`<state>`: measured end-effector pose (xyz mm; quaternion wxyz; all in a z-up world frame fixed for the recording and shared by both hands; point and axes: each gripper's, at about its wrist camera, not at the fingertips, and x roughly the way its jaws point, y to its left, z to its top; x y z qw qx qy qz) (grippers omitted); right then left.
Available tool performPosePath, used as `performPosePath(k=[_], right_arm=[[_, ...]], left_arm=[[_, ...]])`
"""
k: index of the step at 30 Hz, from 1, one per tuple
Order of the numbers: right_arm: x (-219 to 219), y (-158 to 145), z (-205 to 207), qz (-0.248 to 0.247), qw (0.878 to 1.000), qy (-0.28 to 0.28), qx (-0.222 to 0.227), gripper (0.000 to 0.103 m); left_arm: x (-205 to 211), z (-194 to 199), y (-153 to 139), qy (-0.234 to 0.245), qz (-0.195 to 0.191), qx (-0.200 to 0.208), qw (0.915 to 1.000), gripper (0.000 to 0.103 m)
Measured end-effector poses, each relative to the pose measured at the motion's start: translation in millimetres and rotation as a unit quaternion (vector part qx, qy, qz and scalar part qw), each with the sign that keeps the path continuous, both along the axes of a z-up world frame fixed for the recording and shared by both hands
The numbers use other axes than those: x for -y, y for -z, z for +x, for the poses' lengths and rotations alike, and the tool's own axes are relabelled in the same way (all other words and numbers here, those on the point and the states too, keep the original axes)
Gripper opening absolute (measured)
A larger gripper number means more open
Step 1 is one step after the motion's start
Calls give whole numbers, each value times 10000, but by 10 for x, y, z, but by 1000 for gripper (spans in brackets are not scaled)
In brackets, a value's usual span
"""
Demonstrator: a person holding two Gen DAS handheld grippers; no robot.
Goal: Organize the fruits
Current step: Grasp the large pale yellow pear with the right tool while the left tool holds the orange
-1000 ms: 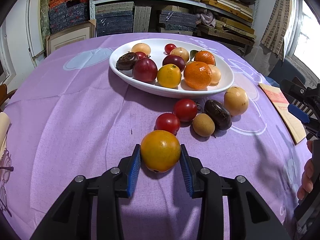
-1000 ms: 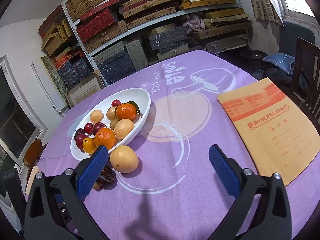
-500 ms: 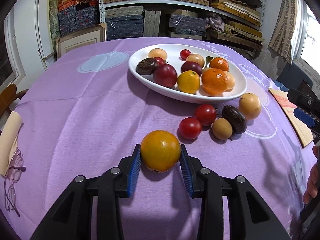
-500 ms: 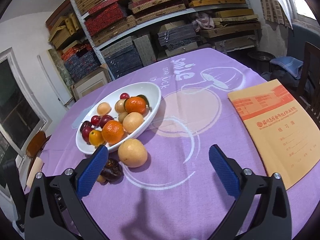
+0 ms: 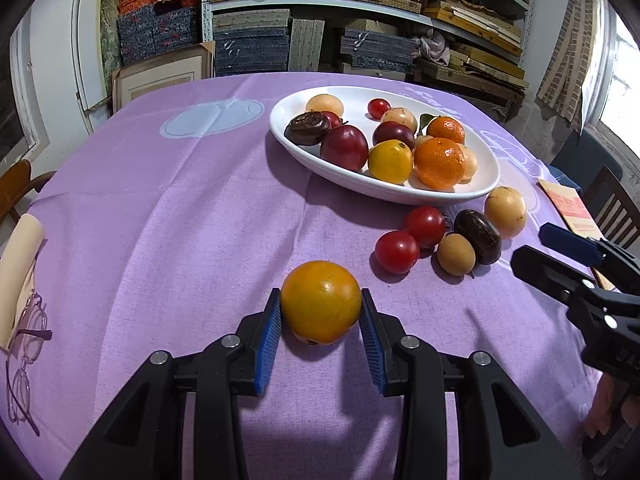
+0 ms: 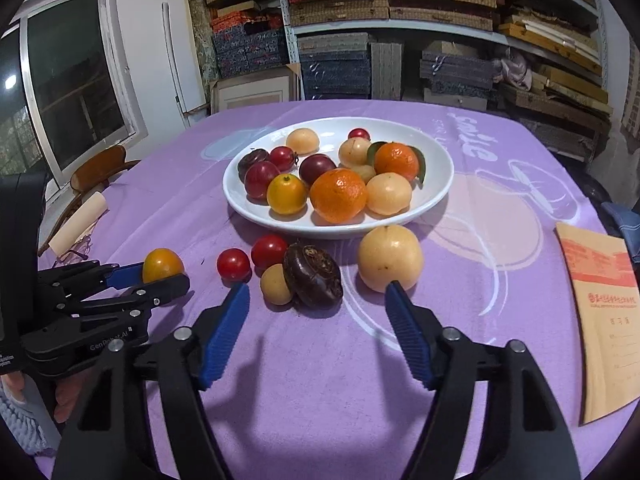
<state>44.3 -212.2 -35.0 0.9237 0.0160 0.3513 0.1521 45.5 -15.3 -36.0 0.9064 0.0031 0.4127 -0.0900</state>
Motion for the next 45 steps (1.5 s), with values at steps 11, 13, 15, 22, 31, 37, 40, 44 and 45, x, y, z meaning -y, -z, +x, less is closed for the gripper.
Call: performPosePath(k=[11, 13, 15, 22, 31, 37, 40, 44, 45], right_arm=[[254, -53, 228, -179, 9979, 618, 84, 66], [255, -20, 305, -227, 9977, 632, 30, 66], [236, -7, 364, -257, 9978, 606, 6, 66], [257, 38, 481, -170, 9979, 622, -91, 66], [228, 83, 546, -163, 9979, 565, -270, 58], [226, 108, 595, -149, 9977, 567, -353, 55], [234, 129, 614, -138, 9973, 592, -412, 51], [260, 160, 639, -38, 9968, 606, -520, 46], [265, 165, 633, -19, 9968, 605, -531, 46]], left_arm=[[18, 24, 19, 35, -44, -63, 10000, 38], [16, 26, 21, 30, -48, -68, 10000, 38], [21, 27, 24, 32, -43, -80, 10000, 38], [17, 34, 29, 31, -47, -92, 9999, 38], [17, 33, 29, 29, -45, -91, 9999, 38], [17, 33, 29, 29, -43, -88, 9999, 38], [17, 32, 29, 29, -41, -89, 9999, 38], [18, 32, 28, 27, -36, -85, 10000, 38], [18, 33, 28, 28, -33, -83, 10000, 38]])
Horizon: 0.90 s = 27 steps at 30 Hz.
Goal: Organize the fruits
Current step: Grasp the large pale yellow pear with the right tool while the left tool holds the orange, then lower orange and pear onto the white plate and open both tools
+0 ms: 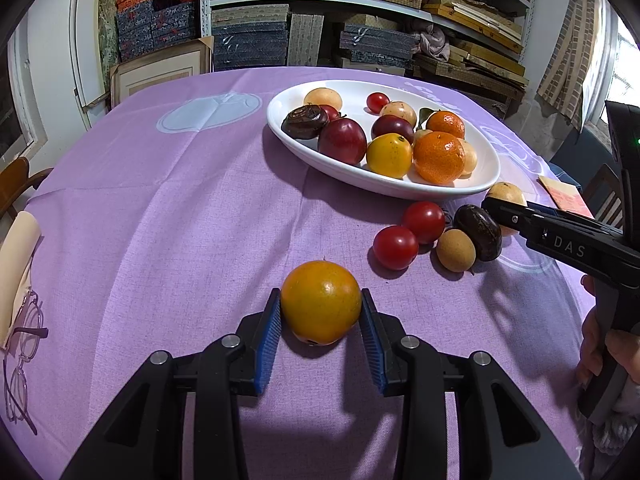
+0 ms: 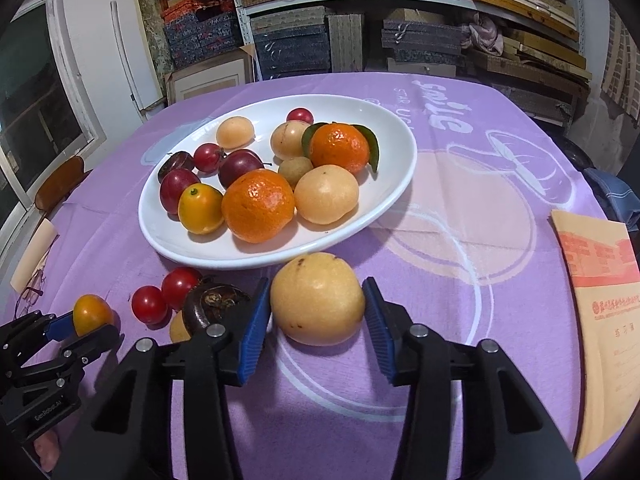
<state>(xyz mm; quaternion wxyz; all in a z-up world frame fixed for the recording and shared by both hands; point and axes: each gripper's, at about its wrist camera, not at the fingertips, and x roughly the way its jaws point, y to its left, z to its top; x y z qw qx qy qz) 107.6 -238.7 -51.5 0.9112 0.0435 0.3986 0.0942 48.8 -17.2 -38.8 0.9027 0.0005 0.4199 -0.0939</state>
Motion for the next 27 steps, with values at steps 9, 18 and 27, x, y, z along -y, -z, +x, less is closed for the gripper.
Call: performPosePath(k=[9, 18, 27], right_arm=[[4, -6, -10, -4, 10000, 2, 14, 45], [31, -120, -286, 121, 9997, -27, 215, 45], [75, -754, -238, 243, 9963, 19, 824, 45]], left_arm=[[-28, -12, -13, 7, 96, 125, 9999, 38], [-17, -84, -110, 16, 98, 402, 9991, 38], [85, 361, -570, 37, 61, 588, 9982, 38]])
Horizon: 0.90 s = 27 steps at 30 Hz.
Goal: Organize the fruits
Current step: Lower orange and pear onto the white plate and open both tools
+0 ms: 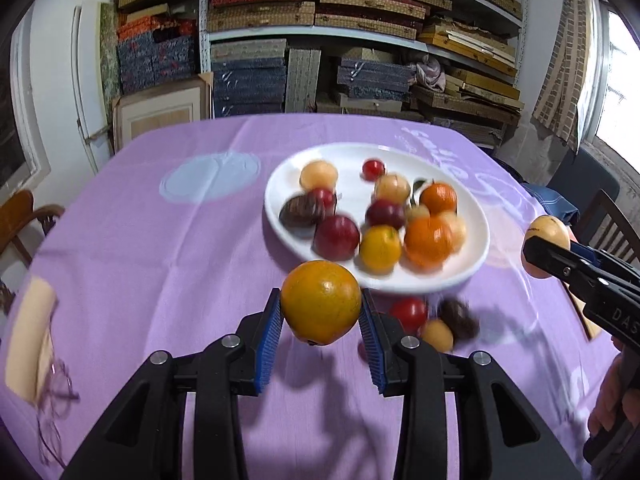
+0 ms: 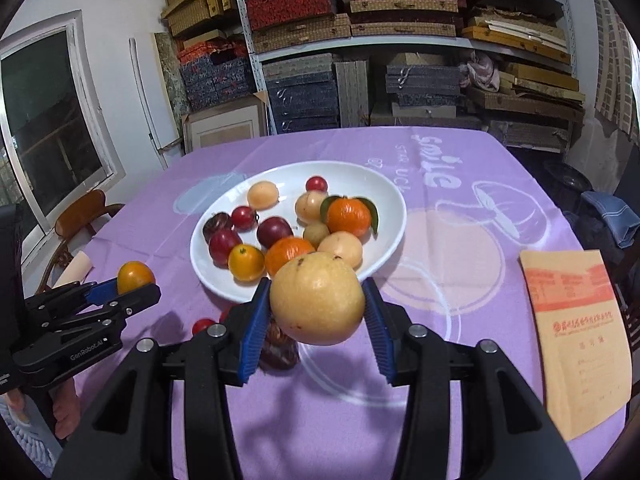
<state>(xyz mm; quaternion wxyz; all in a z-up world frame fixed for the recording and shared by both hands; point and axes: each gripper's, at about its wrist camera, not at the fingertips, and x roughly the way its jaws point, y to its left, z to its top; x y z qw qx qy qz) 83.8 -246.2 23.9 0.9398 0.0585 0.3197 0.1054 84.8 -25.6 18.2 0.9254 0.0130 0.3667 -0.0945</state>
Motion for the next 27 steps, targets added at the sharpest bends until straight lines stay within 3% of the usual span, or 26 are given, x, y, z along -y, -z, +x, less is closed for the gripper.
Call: performPosePath(k=[7, 12, 14, 19, 27], right_arm=[[-149, 19, 1004, -46, 9990, 115, -439, 45], [-237, 161, 1402, -179, 9979, 190, -590, 45], [-262, 159, 1476, -205, 9981, 172, -562, 45], [-302, 142, 1539, -271, 9980, 124, -558, 48], [-156, -110, 1152, -139, 9997, 185, -105, 51]], left_arm=[[325, 656, -37, -37, 56, -109, 9999, 38], [474, 940, 86, -5, 123, -171, 9998, 39], [517, 996, 96, -33, 182, -96, 9998, 41], [521, 1044, 93, -85, 156, -45, 9998, 65], [307, 867, -36, -196, 143, 41, 9997, 72]])
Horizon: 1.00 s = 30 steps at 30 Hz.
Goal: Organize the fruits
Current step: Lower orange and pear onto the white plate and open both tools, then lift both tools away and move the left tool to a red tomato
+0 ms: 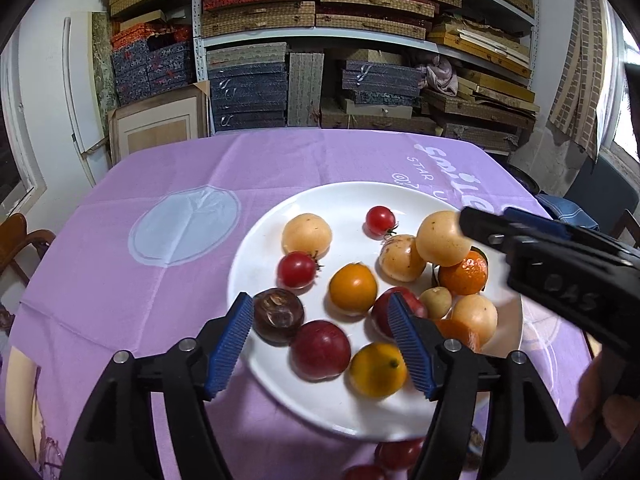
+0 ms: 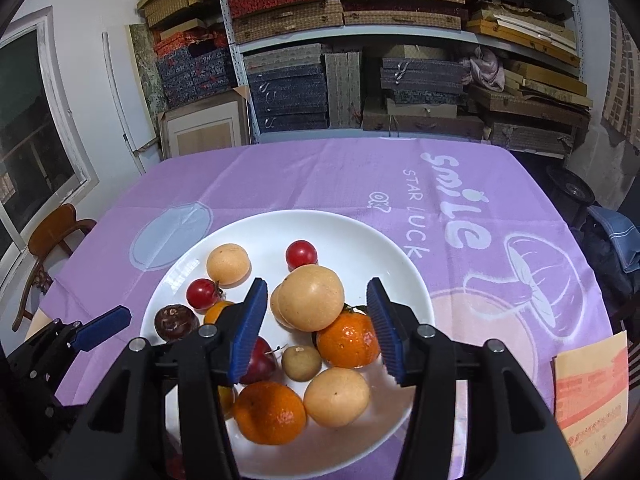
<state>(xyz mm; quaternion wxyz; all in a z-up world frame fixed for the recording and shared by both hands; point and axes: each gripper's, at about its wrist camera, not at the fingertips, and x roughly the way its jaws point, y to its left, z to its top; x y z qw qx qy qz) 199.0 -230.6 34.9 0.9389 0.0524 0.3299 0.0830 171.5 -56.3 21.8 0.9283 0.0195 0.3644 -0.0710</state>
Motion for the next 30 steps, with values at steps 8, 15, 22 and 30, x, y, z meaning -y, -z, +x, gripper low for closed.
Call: performPosePath(k=[8, 15, 22, 30], right_arm=[[266, -73, -1117, 236, 9975, 130, 649, 78], [450, 161, -1650, 528, 9953, 345, 740, 89], [588, 271, -1594, 780, 9948, 430, 500, 89], [619, 256, -1592, 846, 9942, 468, 479, 91]], left_arm=[[-361, -510, 125, -131, -11, -133, 9998, 74], [-312, -905, 432, 128, 262, -7, 9996, 74], [-152, -907, 481, 422, 283, 4, 9987, 74], [-73, -836, 568, 495, 196, -318, 9981, 74]])
